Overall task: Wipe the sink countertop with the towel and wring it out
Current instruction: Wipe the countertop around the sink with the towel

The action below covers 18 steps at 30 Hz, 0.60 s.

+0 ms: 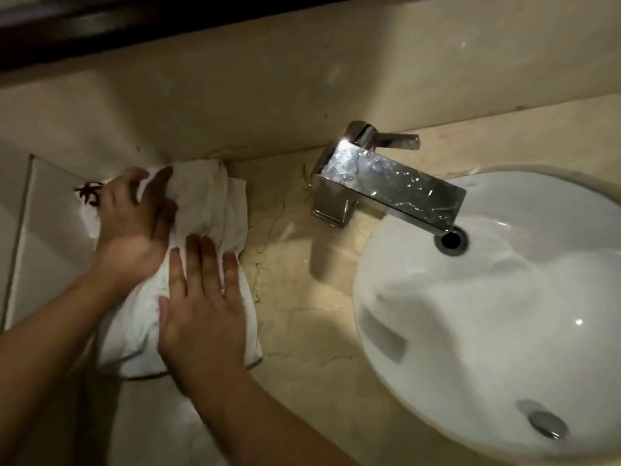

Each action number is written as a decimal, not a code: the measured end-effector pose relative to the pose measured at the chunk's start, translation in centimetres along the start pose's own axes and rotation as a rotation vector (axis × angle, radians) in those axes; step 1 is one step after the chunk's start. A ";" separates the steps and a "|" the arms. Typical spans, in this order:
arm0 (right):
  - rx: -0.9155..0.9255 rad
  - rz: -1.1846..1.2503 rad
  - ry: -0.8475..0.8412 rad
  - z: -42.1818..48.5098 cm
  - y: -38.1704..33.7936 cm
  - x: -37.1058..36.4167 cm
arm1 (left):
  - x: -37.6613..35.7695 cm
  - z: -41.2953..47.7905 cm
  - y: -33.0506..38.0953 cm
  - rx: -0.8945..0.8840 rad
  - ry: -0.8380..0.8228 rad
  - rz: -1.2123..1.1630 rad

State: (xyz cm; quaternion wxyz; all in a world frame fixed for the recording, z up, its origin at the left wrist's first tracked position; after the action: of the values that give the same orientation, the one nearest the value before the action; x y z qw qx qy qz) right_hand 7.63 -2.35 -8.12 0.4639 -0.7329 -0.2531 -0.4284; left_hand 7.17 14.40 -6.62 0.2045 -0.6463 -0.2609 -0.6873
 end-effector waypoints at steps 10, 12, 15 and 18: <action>-0.182 -0.078 0.029 -1.9 0.7 -0.5 | -1.2 1.9 3.1 -0.182 -0.106 0.043; -0.227 -0.085 0.046 -3.2 1.3 -0.4 | -1.6 1.4 5.1 -0.230 -0.132 0.079; -0.248 -0.068 0.042 -5.7 2.4 -0.1 | -1.6 -0.3 7.9 -0.246 -0.156 0.041; -0.286 -0.064 0.036 -8.7 3.7 0.1 | -1.4 -2.3 10.7 -0.242 -0.160 0.003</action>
State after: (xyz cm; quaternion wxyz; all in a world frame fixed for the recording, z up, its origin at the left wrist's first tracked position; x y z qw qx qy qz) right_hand 7.10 -11.75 -8.02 0.3452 -0.7754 -0.2043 -0.4877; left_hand 12.12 4.53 -7.08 0.1049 -0.7195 -0.1905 -0.6596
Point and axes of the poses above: each hand's wrist, its own z-axis towards the middle knuckle, its own x-axis out of the back of the hand, y = z × x, the point moved 5 cm from there along z, towards the middle knuckle, and after that the axes turned 10 degrees about -y, right-handed, at the moved point
